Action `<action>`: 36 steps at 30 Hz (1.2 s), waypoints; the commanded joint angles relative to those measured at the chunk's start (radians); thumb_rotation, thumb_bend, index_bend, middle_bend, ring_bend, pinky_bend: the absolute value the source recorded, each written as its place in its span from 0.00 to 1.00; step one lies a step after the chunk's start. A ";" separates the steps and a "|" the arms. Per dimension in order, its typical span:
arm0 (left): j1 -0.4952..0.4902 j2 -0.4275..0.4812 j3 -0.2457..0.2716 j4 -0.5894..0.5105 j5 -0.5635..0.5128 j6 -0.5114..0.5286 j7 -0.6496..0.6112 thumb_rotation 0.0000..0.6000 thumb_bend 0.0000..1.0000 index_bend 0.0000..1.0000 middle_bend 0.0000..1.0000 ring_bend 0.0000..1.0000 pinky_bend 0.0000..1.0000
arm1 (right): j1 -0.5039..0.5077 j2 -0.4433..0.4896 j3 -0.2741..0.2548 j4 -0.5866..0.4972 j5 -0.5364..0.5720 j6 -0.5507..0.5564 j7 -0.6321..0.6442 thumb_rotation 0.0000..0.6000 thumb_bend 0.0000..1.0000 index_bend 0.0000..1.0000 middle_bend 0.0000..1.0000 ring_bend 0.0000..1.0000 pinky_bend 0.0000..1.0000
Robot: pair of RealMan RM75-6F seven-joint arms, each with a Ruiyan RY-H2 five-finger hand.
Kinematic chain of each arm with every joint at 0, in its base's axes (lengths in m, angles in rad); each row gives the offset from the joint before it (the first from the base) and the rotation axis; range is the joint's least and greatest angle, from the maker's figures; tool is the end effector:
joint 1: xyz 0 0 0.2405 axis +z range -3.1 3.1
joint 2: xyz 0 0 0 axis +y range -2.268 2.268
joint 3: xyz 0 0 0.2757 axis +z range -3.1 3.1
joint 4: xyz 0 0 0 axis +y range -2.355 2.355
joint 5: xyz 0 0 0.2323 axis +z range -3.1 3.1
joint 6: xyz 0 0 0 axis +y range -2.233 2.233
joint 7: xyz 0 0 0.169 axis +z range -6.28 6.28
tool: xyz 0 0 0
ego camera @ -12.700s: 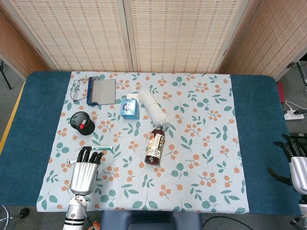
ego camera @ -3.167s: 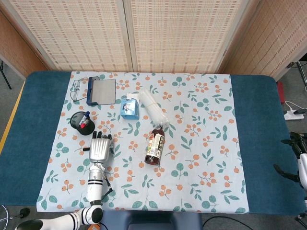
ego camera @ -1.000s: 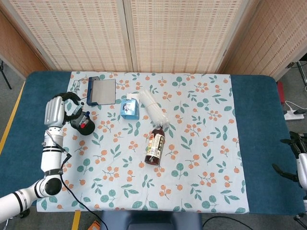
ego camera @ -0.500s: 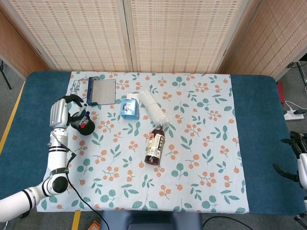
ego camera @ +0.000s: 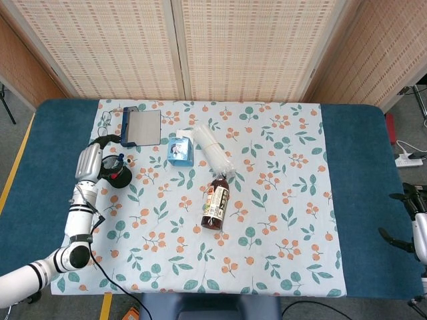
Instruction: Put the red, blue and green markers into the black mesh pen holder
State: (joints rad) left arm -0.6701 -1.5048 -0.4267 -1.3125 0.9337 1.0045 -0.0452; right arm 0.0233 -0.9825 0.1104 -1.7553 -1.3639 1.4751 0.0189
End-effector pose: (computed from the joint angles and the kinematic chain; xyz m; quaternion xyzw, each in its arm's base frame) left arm -0.2160 0.4578 0.0529 -0.4929 -0.5233 -0.5028 0.4800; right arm -0.3433 -0.1993 0.1950 0.5274 -0.4250 0.3749 0.6330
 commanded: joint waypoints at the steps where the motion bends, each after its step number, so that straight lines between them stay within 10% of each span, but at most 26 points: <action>1: -0.005 0.019 0.024 0.007 0.023 -0.018 0.010 1.00 0.28 0.21 0.08 0.03 0.11 | 0.000 0.000 0.000 0.001 0.000 -0.001 0.001 1.00 0.10 0.28 0.08 0.23 0.17; 10: 0.038 0.091 0.081 -0.162 0.164 0.168 0.161 1.00 0.28 0.20 0.21 0.13 0.20 | 0.001 -0.001 0.001 0.003 -0.003 0.000 0.009 1.00 0.10 0.27 0.09 0.23 0.17; 14: 0.222 0.245 0.284 -0.440 0.468 0.493 0.437 1.00 0.28 0.18 0.19 0.12 0.19 | 0.002 0.000 -0.006 -0.006 -0.023 0.000 0.010 1.00 0.10 0.24 0.09 0.23 0.17; 21: 0.373 0.329 0.446 -0.432 0.549 0.552 0.389 1.00 0.28 0.14 0.11 0.05 0.14 | -0.003 0.006 -0.015 -0.026 -0.056 0.019 0.001 1.00 0.10 0.24 0.08 0.23 0.16; 36: 0.488 0.269 0.421 -0.193 0.397 0.514 0.280 1.00 0.28 0.02 0.00 0.00 0.10 | -0.006 0.007 -0.029 -0.051 -0.090 0.034 -0.032 1.00 0.10 0.24 0.08 0.22 0.16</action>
State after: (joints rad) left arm -0.1856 -1.2307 0.0016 -1.5079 1.3331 1.5170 0.2368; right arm 0.0175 -0.9761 0.0824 -1.8059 -1.4530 1.5092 -0.0124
